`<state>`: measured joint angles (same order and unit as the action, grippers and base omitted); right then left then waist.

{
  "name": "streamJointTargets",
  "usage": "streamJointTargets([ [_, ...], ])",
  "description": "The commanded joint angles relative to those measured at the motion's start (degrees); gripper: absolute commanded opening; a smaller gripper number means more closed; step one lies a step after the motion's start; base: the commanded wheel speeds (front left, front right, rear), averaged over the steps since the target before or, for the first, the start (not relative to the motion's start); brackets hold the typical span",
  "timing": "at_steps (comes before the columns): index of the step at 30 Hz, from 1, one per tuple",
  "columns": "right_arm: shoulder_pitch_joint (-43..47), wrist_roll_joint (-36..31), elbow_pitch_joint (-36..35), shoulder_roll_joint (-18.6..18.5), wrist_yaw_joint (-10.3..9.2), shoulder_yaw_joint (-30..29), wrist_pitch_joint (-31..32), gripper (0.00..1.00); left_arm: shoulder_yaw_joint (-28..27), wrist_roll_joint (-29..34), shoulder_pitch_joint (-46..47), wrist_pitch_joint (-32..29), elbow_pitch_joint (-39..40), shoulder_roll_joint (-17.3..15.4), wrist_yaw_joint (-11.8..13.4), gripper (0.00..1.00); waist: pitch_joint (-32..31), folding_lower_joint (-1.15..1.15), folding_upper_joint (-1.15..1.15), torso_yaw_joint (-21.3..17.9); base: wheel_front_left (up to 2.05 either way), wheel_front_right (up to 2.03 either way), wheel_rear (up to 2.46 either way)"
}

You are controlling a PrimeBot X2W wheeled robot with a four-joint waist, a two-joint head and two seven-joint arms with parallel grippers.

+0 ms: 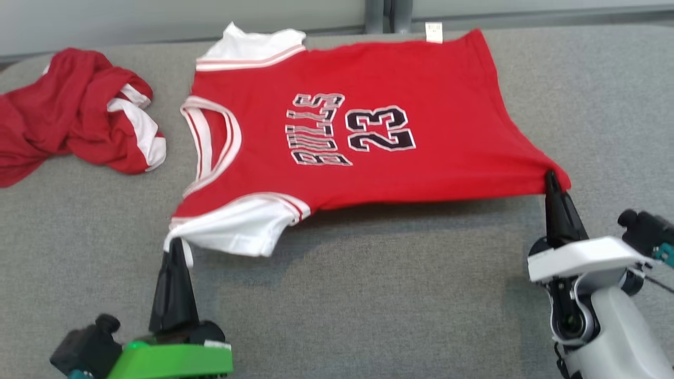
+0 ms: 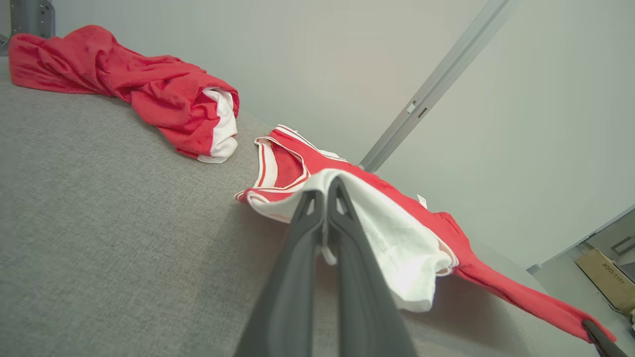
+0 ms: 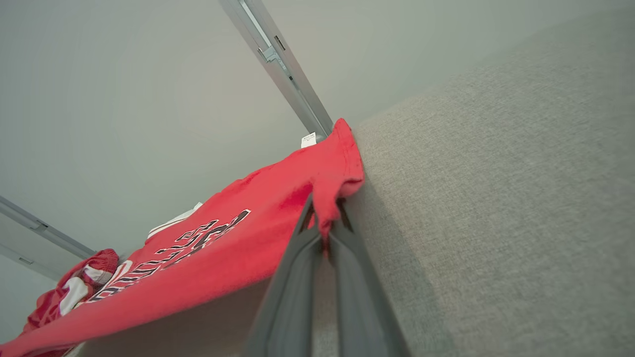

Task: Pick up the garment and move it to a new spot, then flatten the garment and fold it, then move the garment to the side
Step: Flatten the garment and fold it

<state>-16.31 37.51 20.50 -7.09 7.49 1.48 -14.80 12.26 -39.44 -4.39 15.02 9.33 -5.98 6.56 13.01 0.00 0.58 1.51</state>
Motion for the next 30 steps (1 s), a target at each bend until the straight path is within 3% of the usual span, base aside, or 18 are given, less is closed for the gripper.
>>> streamJointTargets([
  [1,2.87,-1.05,-1.47,0.49,0.01,-0.78,-0.38,0.0,0.04,-0.24,-2.74,0.22,0.2,0.38,-0.2,0.0,-3.93,0.0,-0.58,-0.88,0.0,0.0,0.0],
  [20,19.36,-1.76,-13.37,4.01,0.01,-6.14,5.67,0.0,3.6,0.98,-11.17,-1.65,6.53,-0.43,1.55,0.0,-10.18,0.0,-0.58,-1.14,0.0,0.0,0.0],
  [30,19.38,-1.04,-10.5,4.14,0.01,-5.62,6.75,0.0,4.43,0.91,-9.7,-2.83,3.05,-1.13,1.03,0.0,-8.68,0.0,-0.58,-1.83,0.0,0.0,0.0],
])
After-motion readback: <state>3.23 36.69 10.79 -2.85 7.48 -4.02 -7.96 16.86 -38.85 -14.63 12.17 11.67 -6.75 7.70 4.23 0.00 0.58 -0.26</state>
